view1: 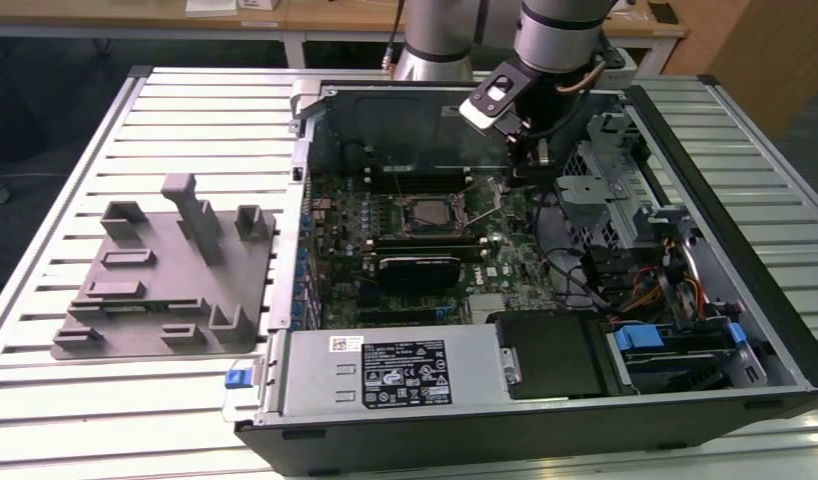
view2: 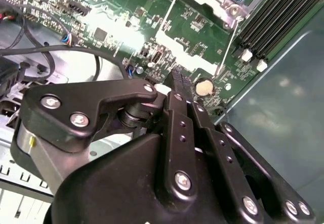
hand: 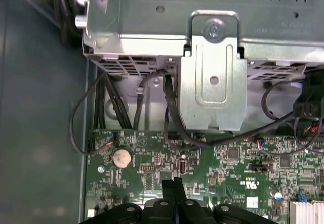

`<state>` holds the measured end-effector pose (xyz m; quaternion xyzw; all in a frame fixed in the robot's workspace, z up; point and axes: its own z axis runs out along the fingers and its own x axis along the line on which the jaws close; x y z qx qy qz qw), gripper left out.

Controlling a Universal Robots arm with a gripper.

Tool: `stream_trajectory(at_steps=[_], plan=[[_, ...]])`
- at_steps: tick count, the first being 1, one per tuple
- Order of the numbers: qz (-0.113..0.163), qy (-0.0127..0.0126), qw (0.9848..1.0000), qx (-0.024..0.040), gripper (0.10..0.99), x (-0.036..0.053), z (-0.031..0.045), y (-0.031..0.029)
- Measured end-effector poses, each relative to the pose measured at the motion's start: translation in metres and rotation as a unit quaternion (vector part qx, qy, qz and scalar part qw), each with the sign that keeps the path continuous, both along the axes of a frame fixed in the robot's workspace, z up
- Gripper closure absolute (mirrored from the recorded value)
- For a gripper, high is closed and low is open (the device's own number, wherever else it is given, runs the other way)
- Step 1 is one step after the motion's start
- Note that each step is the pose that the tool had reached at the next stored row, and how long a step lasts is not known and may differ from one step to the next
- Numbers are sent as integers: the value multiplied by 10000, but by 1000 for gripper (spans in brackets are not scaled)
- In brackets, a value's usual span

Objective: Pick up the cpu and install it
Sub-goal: 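Close the cpu cover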

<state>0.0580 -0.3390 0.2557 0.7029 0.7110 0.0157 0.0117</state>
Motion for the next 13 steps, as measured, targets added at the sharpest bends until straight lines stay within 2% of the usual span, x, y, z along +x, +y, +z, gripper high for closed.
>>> stream_trajectory(at_steps=[9,13], plan=[[0,0,10000,0,980,35,-56,0],[-1,0,10000,-1,980,38,-58,0]])
